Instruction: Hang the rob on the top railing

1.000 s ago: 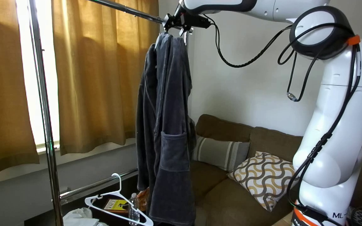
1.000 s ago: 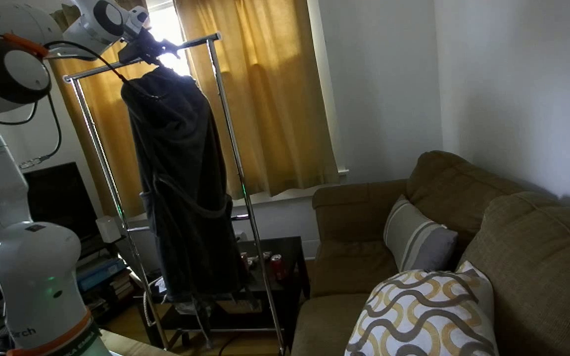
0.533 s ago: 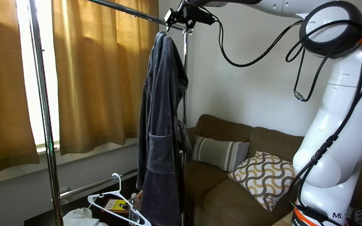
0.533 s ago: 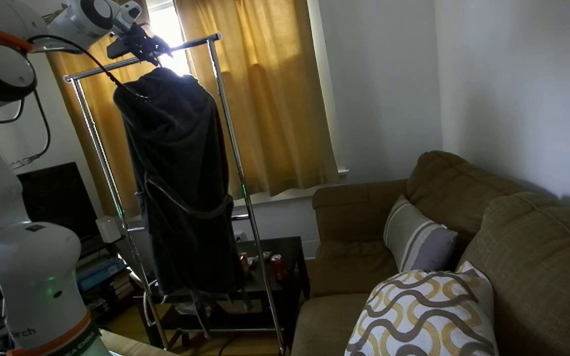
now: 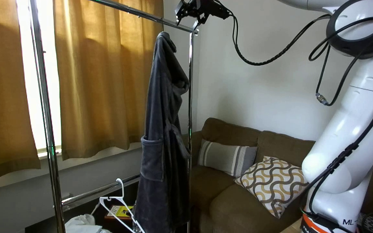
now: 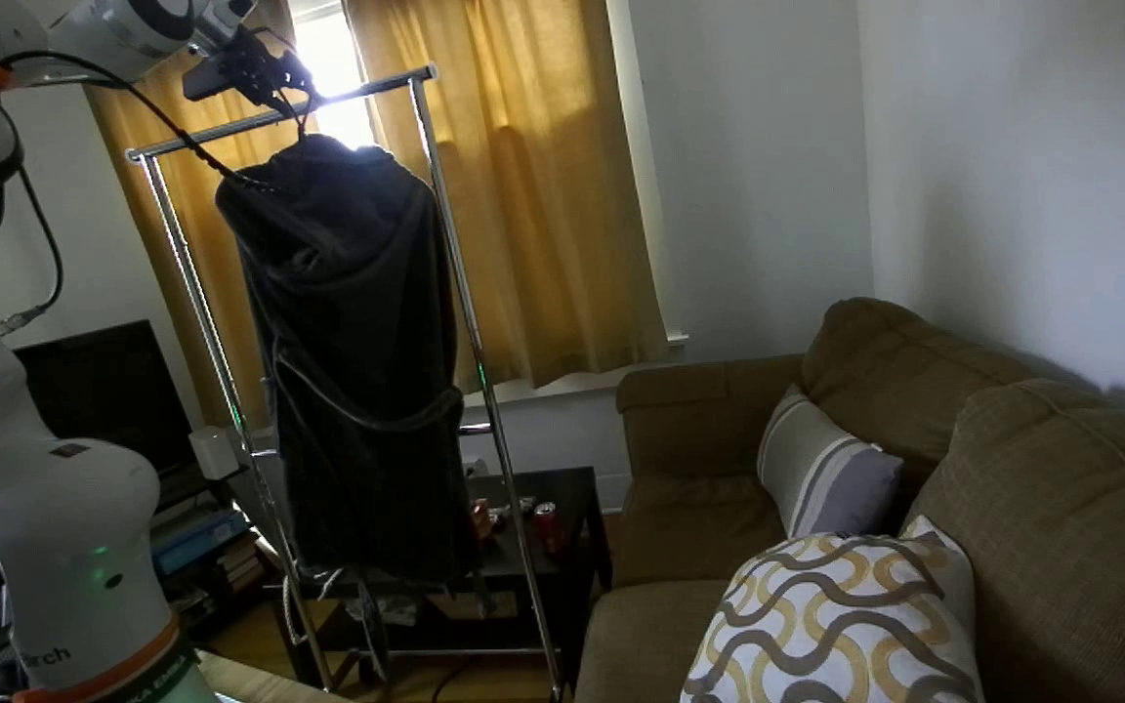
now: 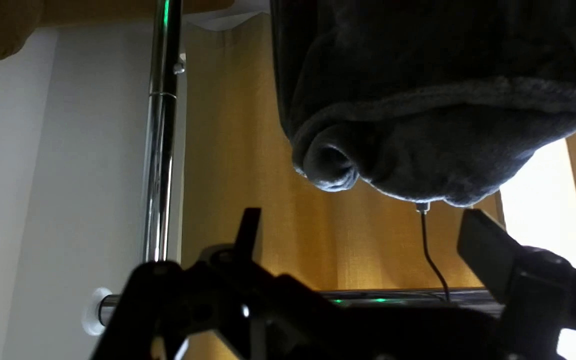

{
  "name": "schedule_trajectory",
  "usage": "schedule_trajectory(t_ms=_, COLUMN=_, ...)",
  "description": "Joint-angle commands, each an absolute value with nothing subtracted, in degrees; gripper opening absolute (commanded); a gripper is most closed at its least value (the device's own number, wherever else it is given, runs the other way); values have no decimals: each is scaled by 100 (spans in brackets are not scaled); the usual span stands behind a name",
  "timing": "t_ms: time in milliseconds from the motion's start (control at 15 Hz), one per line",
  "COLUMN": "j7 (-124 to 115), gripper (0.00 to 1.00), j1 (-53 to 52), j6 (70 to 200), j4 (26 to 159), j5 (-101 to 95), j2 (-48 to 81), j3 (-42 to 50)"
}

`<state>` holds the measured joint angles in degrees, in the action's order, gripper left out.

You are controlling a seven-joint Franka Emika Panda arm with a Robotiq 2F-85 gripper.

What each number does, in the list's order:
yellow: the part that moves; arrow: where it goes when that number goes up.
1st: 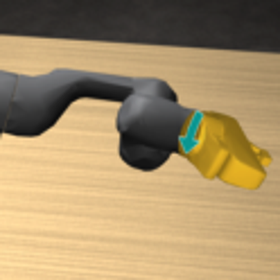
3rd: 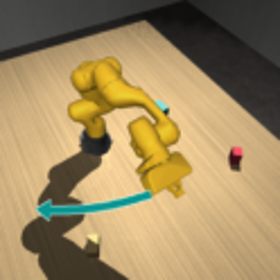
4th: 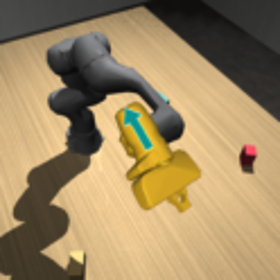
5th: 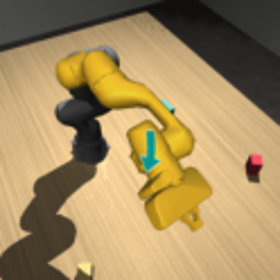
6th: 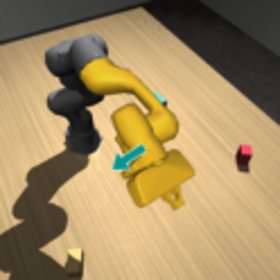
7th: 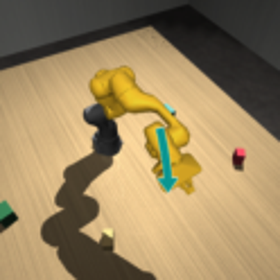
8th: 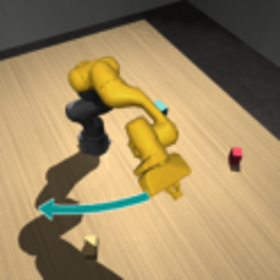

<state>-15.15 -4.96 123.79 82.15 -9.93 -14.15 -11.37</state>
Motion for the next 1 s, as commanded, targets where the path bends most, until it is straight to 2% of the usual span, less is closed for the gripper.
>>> schedule_trajectory(t_ms=0, j7=-1115, gripper=100, j1=-626, j6=12182, j4=8697, j5=-496, j2=-1912, j3=-946)
schedule_trajectory(t_ms=600, j7=-365, gripper=100, j1=-579, j6=10955, j4=8848, j5=-656, j2=-2399, j3=-986)
schedule_trajectory(t_ms=800, j7=-298, gripper=100, j1=-596, j6=11002, j4=9029, j5=-650, j2=-2516, j3=-1017)
schedule_trajectory(t_ms=933, j7=-385, gripper=100, j1=-533, j6=10962, j4=8704, j5=-707, j2=-2281, j3=-1057)
